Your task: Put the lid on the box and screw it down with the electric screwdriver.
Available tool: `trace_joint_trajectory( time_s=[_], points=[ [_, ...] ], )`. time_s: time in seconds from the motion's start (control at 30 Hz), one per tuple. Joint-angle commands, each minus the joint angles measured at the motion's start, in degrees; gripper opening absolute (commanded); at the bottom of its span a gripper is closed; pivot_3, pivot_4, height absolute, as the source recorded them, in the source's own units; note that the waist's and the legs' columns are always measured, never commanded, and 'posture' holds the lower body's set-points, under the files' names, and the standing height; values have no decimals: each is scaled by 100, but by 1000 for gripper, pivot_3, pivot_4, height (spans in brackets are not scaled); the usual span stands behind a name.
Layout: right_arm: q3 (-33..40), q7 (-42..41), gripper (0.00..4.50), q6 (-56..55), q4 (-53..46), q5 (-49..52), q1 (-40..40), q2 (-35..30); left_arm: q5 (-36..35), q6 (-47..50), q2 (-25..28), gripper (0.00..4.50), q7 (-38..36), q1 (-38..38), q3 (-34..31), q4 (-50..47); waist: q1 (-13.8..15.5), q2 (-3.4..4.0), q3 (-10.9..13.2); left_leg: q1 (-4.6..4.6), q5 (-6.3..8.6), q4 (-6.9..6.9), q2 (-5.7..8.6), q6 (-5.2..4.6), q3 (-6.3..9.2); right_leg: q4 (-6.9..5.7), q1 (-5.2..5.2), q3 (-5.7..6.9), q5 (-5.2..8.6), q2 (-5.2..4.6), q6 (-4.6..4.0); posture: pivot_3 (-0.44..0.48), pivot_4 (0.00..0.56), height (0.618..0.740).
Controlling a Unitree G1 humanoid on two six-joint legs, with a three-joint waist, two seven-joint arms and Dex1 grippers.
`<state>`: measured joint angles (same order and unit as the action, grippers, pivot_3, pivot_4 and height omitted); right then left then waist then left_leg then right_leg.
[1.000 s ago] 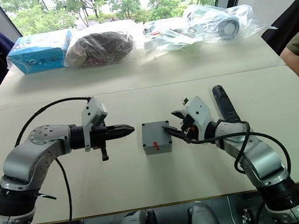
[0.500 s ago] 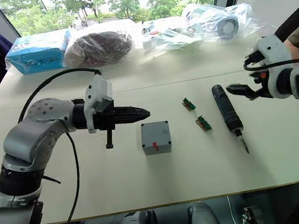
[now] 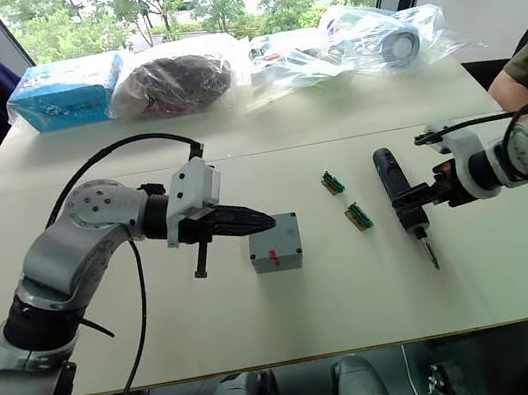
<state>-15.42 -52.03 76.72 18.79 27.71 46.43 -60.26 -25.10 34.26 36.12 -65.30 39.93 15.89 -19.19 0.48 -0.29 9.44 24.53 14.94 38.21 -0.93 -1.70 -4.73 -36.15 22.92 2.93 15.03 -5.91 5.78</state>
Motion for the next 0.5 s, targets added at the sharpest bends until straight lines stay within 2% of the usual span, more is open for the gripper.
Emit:
trace_joint_trajectory(
  time_s=[0.03,0.33,0.37,0.5],
  points=[
    [-467,-429,4451,-390,406,-457,296,15,-61,113,62,0,209,-118,-228,-289,7,0,0,0,0,0,0,0,0,0,0,0,0,0,0,0,150,740],
    [-1458,-1300,4451,-1089,1368,-1455,733,353,-158,455,7,0,774,-466,-431,-676,-9,-3,-2,-2,-1,2,0,1,0,0,-4,1,-1,1,1,0,150,740],
    [-1541,-1388,4026,-1157,1467,-1564,770,410,-169,479,3,0,820,-498,-451,-704,-14,-4,-3,-2,-1,2,0,1,1,0,-5,1,-1,2,1,0,150,740],
    [-1783,-1721,2806,-1473,1941,-2022,941,621,-158,532,0,0,983,-599,-500,-749,-25,-7,-4,-4,-1,3,0,2,2,0,-8,2,-1,2,1,0,150,740]
  ],
)
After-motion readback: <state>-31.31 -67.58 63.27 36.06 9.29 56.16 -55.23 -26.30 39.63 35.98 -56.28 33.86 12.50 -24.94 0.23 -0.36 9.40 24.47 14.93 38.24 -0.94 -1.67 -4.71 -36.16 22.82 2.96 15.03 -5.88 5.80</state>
